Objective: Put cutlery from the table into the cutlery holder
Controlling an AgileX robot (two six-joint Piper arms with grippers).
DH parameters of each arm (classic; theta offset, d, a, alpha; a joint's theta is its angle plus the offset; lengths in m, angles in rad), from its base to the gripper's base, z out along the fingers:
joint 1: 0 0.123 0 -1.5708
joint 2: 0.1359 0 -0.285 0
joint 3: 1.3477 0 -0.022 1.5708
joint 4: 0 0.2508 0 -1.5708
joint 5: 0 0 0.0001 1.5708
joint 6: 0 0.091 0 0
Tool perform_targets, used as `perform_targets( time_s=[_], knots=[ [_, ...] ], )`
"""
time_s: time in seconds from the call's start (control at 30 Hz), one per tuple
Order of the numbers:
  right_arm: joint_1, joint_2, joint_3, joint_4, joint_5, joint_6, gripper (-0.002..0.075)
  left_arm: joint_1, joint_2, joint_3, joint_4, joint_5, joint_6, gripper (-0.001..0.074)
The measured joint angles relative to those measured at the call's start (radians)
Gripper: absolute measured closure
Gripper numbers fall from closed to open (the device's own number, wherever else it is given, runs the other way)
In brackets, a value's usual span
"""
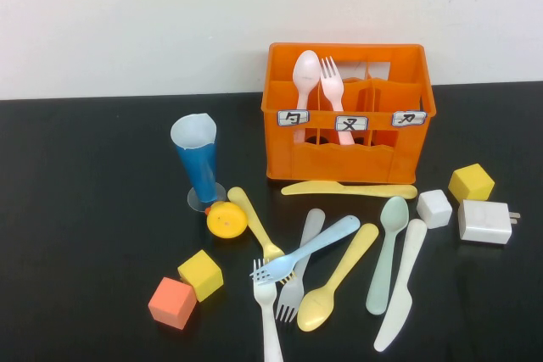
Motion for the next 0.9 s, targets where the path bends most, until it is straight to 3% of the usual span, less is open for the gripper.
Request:
perform_targets(
  time_s=[0.2,0.43,0.7,0.9],
  knots=[
    [0.0,0.0,0.0,0.0,-0.009,-0.051,0.0729,0.0,0.0,0.0,0.0,0.0,0.0,0.0736],
    [0.0,0.055,-0.211,-0.026,0.228,-0.425,0.0729,0.0,0.0,0.0,0.0,0.0,-0.002,0.0736],
    [0.0,0.459,-0.617,-0.301,0.68,-0.586,0.0729,0.0,0.0,0.0,0.0,0.0,-0.002,0.0736],
    [0.034,0.718,-0.791,-0.357,0.753,-0.709,0.0729,0.0,0.0,0.0,0.0,0.0,-0.002,0.0736]
  ],
)
